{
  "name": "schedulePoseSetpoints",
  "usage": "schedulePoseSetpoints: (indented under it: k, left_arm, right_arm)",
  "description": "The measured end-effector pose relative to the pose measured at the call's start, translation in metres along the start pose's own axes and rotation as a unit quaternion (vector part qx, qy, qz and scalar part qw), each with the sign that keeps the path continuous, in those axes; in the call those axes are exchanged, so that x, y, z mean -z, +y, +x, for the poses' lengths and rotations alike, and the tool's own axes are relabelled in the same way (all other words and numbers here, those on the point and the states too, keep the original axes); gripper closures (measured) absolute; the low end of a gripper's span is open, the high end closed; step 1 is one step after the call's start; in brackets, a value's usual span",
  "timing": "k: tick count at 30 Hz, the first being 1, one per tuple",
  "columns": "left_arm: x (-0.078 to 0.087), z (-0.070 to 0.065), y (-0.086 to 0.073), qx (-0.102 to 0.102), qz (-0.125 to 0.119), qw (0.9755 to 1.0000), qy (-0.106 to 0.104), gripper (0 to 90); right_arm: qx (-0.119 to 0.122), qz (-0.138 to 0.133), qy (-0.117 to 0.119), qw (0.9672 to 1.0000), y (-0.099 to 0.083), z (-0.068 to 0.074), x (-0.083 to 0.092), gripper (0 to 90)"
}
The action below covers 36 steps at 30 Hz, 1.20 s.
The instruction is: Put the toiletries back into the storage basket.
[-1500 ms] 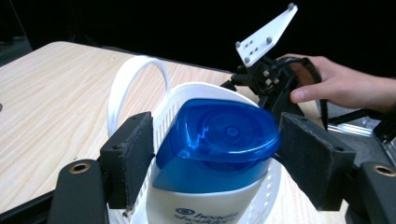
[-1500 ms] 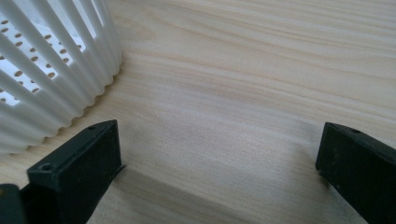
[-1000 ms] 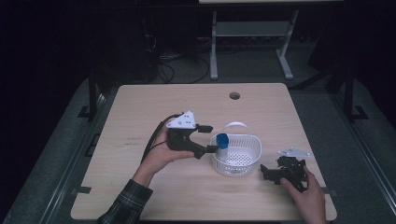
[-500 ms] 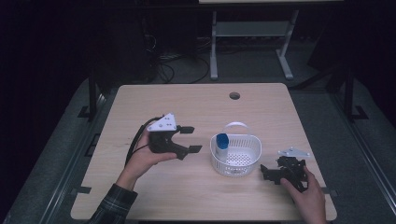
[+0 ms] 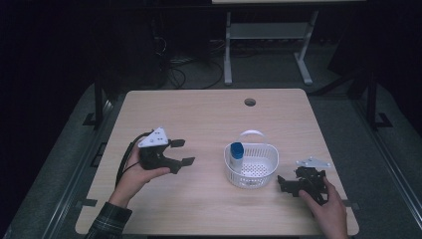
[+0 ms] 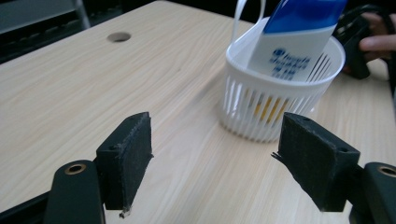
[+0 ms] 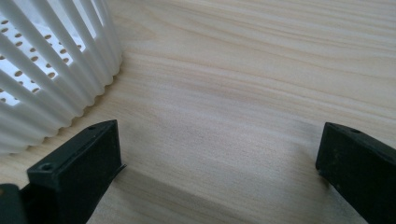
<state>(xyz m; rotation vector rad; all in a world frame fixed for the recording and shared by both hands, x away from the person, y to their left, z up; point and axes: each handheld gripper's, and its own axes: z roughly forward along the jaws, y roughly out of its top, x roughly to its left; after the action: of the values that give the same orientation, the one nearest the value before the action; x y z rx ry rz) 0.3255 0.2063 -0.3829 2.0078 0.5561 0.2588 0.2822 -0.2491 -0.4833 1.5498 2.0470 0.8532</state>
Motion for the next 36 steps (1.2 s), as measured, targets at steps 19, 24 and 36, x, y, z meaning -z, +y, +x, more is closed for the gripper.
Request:
schedulePoseSetpoints:
  k: [19,24,36]
  left_arm:
    - [0.032,0.015,-0.057,0.032,0.060,0.9942,0.083,25.1]
    - [0.041,0.018,-0.071,0.043,0.076,0.9910,0.101,24.3]
    - [0.051,0.024,-0.101,0.070,0.138,0.9785,0.136,22.8]
  right_arm:
    - [0.000,0.000,0.000,1.0000,0.000,0.000,0.000,0.0]
    - [0.000,0.000,0.000,1.0000,0.000,0.000,0.000,0.0]
    - [0.000,0.000,0.000,1.0000,0.000,0.000,0.000,0.0]
